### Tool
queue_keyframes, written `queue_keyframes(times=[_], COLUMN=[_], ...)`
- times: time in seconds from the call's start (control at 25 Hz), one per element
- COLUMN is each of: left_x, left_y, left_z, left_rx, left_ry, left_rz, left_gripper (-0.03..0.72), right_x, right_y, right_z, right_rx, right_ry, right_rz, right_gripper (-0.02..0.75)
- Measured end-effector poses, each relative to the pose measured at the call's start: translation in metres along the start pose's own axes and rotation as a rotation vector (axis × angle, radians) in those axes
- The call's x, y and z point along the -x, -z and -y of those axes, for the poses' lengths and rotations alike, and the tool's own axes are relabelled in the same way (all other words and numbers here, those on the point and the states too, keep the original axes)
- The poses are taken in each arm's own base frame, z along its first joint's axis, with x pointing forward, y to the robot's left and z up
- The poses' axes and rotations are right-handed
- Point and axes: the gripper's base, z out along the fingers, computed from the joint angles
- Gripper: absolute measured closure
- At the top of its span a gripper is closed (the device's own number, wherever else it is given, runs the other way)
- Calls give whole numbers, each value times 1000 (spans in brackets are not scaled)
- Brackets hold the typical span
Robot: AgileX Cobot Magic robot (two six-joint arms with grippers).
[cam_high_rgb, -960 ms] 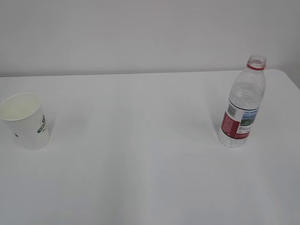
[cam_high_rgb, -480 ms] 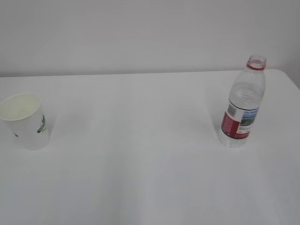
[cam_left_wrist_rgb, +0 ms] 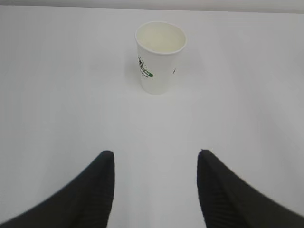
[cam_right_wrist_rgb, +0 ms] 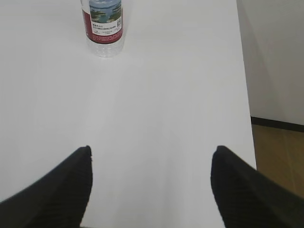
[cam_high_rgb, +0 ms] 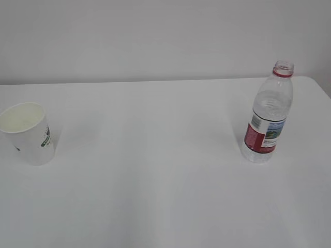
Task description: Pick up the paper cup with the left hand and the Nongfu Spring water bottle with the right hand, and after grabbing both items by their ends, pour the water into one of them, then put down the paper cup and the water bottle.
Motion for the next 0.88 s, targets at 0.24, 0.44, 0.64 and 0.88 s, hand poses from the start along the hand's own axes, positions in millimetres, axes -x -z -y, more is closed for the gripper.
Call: queue_keyframes(times=[0.24,0.44,0.64,0.88], left_x=[0,1,10,43], left_y=[0,0,5,7], left_z=[0,4,6,10], left_rx=[0,-44,-63,-70], left_ry=[0,22,28,35], left_rz=[2,13,81,139], left_gripper=[291,291,291,291], right_x=[0,0,15,34], right_y=[0,0,14,22], right_z=[0,0,3,6], right_rx=[0,0,-4,-4], right_ry=[0,-2,-12,-13], right_rz=[0,-2,117,178], right_gripper=[148,148,148,148])
